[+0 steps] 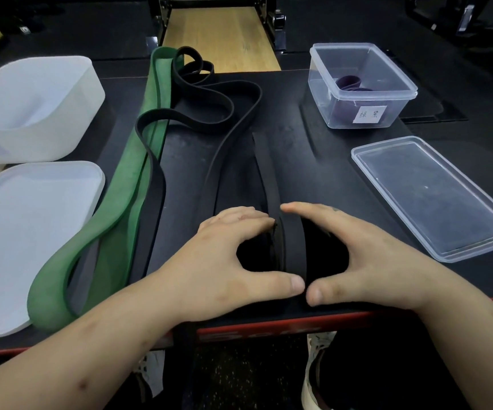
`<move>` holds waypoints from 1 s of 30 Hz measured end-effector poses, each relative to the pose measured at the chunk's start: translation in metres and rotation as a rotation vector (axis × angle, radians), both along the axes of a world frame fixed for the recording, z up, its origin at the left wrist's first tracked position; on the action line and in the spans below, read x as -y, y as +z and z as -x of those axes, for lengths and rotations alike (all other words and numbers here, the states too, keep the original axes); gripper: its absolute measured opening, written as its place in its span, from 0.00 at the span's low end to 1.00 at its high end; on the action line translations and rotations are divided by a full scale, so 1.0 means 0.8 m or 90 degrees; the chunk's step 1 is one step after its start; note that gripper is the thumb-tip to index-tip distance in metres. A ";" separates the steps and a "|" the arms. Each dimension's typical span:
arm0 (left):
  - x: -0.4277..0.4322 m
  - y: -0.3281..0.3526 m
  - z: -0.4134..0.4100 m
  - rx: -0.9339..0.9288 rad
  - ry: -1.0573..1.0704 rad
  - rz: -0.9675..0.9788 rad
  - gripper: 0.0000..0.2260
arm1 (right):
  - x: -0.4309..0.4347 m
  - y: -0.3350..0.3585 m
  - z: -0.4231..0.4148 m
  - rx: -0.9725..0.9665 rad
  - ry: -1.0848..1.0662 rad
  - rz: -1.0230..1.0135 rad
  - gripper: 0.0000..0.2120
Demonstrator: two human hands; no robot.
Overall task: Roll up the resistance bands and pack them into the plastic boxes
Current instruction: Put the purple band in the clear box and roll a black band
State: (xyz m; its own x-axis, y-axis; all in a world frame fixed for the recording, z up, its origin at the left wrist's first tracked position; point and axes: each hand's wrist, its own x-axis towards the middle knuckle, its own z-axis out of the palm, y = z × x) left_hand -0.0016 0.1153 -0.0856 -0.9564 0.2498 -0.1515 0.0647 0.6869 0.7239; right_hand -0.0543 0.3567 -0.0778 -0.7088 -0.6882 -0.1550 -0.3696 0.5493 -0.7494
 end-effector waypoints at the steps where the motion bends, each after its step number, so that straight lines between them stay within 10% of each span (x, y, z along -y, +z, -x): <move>1: 0.000 -0.001 0.000 0.005 0.001 -0.001 0.44 | -0.001 -0.001 0.000 0.006 0.006 -0.010 0.50; 8: -0.003 0.004 0.000 -0.007 -0.010 -0.041 0.27 | 0.008 -0.006 -0.005 0.000 0.011 -0.010 0.51; 15: 0.006 0.008 -0.003 -0.001 -0.021 -0.033 0.37 | 0.011 -0.003 0.000 -0.046 -0.008 0.032 0.35; 30: -0.001 0.016 -0.007 -0.014 -0.046 -0.043 0.39 | 0.010 -0.008 0.001 0.004 -0.015 0.021 0.34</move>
